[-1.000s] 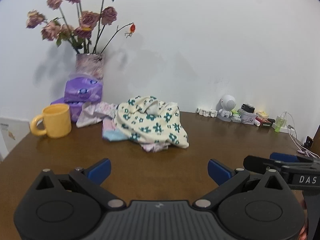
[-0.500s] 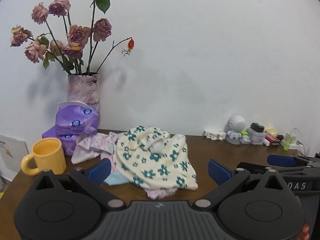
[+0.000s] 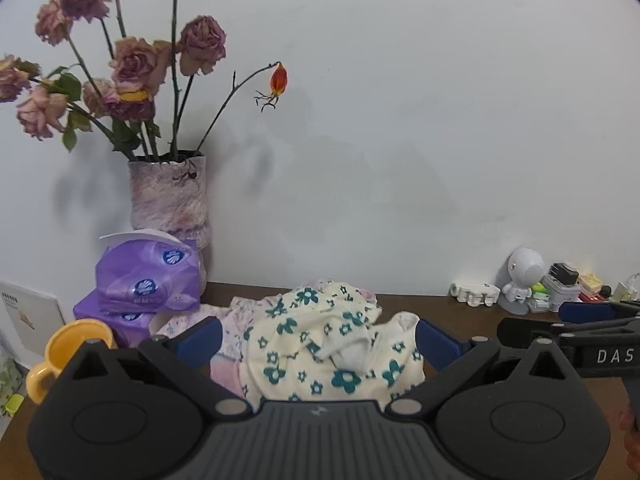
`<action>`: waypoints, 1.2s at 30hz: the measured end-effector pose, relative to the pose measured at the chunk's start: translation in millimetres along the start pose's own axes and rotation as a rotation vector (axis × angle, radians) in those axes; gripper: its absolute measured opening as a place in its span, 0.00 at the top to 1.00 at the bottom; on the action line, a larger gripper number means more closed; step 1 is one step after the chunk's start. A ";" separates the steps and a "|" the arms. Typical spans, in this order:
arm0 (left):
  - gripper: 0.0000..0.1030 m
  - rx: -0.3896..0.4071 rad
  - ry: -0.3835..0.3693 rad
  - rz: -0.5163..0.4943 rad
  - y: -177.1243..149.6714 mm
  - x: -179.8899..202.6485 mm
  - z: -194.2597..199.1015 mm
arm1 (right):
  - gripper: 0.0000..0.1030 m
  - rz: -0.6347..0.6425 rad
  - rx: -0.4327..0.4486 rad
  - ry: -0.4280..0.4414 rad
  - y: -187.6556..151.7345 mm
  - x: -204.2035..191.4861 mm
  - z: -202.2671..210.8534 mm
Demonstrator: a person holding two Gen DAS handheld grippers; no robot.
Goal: Fold clothes
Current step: 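Move both grippers toward the crumpled cream floral shirt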
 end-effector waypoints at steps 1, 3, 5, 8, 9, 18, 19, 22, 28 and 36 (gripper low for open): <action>0.01 0.001 0.011 -0.002 3.9 -0.6 -4.4 | 0.00 0.000 -0.006 -0.004 5.0 0.6 -5.2; 0.01 0.007 0.031 -0.008 10.5 -0.7 -12.2 | 0.00 0.000 -0.016 -0.015 14.2 1.0 -15.7; 0.01 0.002 0.039 -0.010 15.3 -0.6 -19.8 | 0.00 0.008 -0.014 -0.043 20.5 0.6 -25.0; 0.01 -0.015 0.047 -0.012 19.6 -0.1 -32.6 | 0.00 0.025 -0.006 -0.094 26.8 0.2 -37.7; 0.01 -0.020 0.047 -0.017 19.4 0.1 -37.1 | 0.00 0.031 -0.001 -0.111 28.0 -0.3 -40.4; 0.01 -0.059 0.073 -0.046 8.0 -3.0 -71.0 | 0.00 0.048 -0.006 -0.136 26.7 -2.1 -67.7; 0.01 -0.064 0.076 -0.051 6.8 -3.4 -74.2 | 0.00 0.049 -0.011 -0.135 25.8 -1.5 -71.3; 0.01 -0.072 0.081 -0.066 3.8 -5.0 -82.2 | 0.00 0.051 -0.024 -0.141 23.7 0.5 -81.7; 0.00 -0.090 0.082 -0.105 -5.1 -6.5 -97.6 | 0.00 0.015 -0.065 -0.110 19.2 10.3 -100.5; 0.01 -0.124 0.076 -0.161 -16.5 -4.1 -125.1 | 0.02 -0.055 -0.135 -0.041 11.4 23.1 -128.9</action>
Point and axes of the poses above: each gripper's, at about its wrist camera, not at the fingertips, and z roughly against the way its jaws point, x to its right, y to its top, the point moved 3 cm from there along -z, roughly the way its jaws point, and after that the axes turned 5 degrees about -x, right-handed, at the moved point
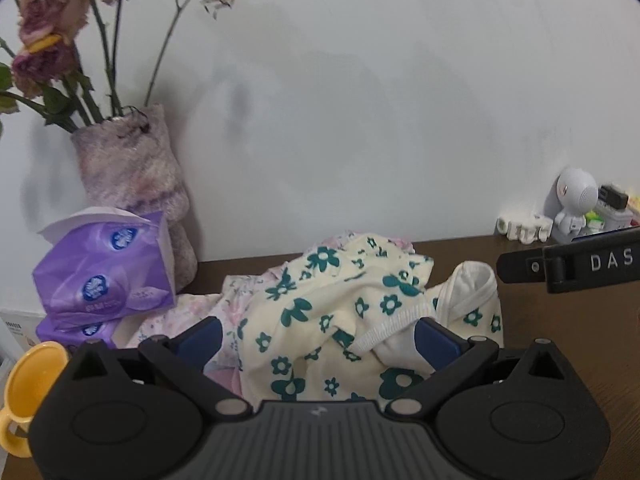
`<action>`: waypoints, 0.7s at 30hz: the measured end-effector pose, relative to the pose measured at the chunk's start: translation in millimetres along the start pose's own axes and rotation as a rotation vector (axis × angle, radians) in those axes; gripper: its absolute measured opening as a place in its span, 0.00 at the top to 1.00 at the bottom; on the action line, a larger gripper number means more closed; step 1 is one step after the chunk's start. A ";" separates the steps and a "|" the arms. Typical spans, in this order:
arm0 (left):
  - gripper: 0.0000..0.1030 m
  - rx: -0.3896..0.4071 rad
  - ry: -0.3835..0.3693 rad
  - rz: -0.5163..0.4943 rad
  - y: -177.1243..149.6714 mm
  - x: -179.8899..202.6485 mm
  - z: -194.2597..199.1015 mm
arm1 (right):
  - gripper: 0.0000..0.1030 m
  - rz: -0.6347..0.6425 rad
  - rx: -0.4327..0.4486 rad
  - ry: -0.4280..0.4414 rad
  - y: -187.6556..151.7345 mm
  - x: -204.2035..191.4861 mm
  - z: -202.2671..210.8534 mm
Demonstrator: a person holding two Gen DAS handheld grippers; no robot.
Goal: Fold clothes
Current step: 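Move both grippers toward the crumpled cream floral shirt, then close the left gripper and the right gripper on the cream shirt's edge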
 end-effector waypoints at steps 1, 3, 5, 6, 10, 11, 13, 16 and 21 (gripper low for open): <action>0.03 0.001 0.003 -0.003 0.9 0.4 -3.6 | 0.03 -0.003 -0.008 0.004 -0.6 0.4 -4.2; 0.07 0.005 0.007 -0.026 2.1 1.5 -9.3 | 0.10 -0.012 -0.020 0.014 -0.8 0.7 -11.6; 0.09 0.010 0.011 -0.049 3.2 2.6 -15.1 | 0.17 -0.033 -0.026 0.034 0.7 1.3 -18.3; 0.10 0.012 0.012 -0.060 3.8 3.1 -18.0 | 0.20 -0.044 -0.030 0.039 1.9 1.4 -21.7; 0.16 0.019 0.014 -0.119 6.6 4.8 -25.9 | 0.27 -0.064 -0.052 0.034 7.0 1.6 -35.9; 0.17 0.023 0.013 -0.135 7.2 6.4 -27.3 | 0.32 -0.068 -0.059 0.036 7.8 1.4 -39.0; 0.19 0.031 0.011 -0.168 8.4 9.7 -30.0 | 0.38 -0.085 -0.080 0.048 8.6 1.7 -45.6; 0.27 0.039 0.002 -0.207 10.7 14.9 -33.9 | 0.52 -0.117 -0.113 0.066 8.3 2.4 -55.5; 0.39 0.020 -0.025 -0.250 14.7 24.3 -41.0 | 0.85 -0.162 -0.149 0.120 5.9 0.5 -62.1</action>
Point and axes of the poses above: each gripper's, at about its wrist camera, not at the fingertips, and z roughly against the way its jaws point, x to its right, y to its top, the point moved 3 cm from there along -z, roughly the way its jaws point, and after that the axes turned 5 degrees about -x, right-handed, at the moved point
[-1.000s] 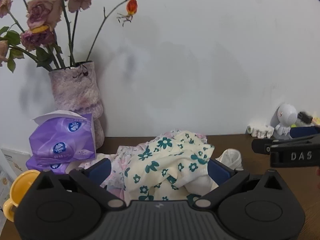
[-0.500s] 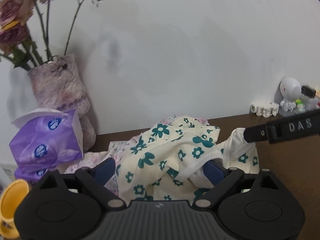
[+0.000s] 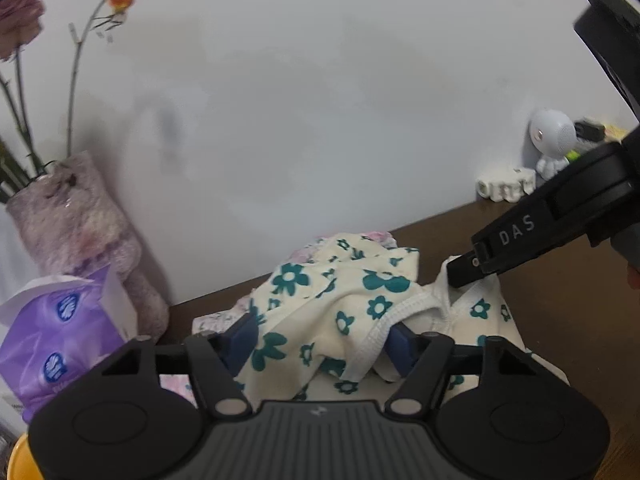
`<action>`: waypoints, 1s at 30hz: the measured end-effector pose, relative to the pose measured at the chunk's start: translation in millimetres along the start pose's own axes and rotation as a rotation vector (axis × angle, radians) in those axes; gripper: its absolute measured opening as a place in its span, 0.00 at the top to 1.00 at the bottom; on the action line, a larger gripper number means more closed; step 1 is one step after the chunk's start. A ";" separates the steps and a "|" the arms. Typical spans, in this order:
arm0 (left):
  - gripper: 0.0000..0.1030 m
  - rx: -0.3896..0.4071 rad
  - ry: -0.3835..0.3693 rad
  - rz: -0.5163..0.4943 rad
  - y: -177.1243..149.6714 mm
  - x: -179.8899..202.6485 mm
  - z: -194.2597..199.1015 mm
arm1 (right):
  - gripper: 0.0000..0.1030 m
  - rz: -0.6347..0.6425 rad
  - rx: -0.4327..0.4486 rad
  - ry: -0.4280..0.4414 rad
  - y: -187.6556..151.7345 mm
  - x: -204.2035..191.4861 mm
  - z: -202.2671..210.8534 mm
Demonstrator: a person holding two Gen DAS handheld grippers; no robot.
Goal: Fold clothes
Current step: 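Close the left gripper and the right gripper on the cream shirt's edge, then lift the cream shirt with both grippers and shake it out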
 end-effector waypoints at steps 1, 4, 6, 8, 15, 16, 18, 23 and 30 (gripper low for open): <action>0.47 -0.004 -0.006 -0.006 1.2 1.2 -0.7 | 0.87 0.003 -0.001 0.005 -0.3 -1.3 0.5; 0.75 -0.026 -0.026 0.007 5.3 3.3 -1.3 | 0.92 0.010 -0.001 0.012 -0.3 -4.5 6.1; 0.80 -0.043 -0.039 0.024 8.3 4.3 -1.2 | 0.93 0.013 0.006 0.014 0.0 -6.4 12.2; 0.87 -0.042 -0.033 0.046 10.1 3.3 0.5 | 0.93 0.021 0.022 0.017 1.1 -8.8 21.7; 0.97 -0.013 -0.002 0.162 22.8 -18.8 26.4 | 0.94 0.062 0.120 -0.003 7.3 -15.4 72.2; 0.97 -0.003 0.005 0.172 26.7 -22.5 32.5 | 0.95 0.064 0.137 -0.003 8.3 -15.4 81.6; 0.97 0.025 0.013 0.185 34.4 -28.0 48.5 | 0.98 0.063 0.174 0.003 10.0 -15.2 102.1; 0.98 0.112 0.011 0.194 51.6 -35.3 99.8 | 0.98 0.083 0.265 0.025 6.7 -18.3 163.2; 0.98 0.257 -0.050 0.193 41.6 -30.9 194.1 | 0.98 0.181 0.393 0.105 -38.6 -32.7 265.8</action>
Point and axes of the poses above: each gripper's, at about its wrist camera, not at the fingertips, and z roughly against the way its jaws point, x to its right, y to its top, the point moved 3 cm from there along -z, roughly the way its jaws point, and after that the axes turned 5 degrees about -x, right-handed, at the moved point
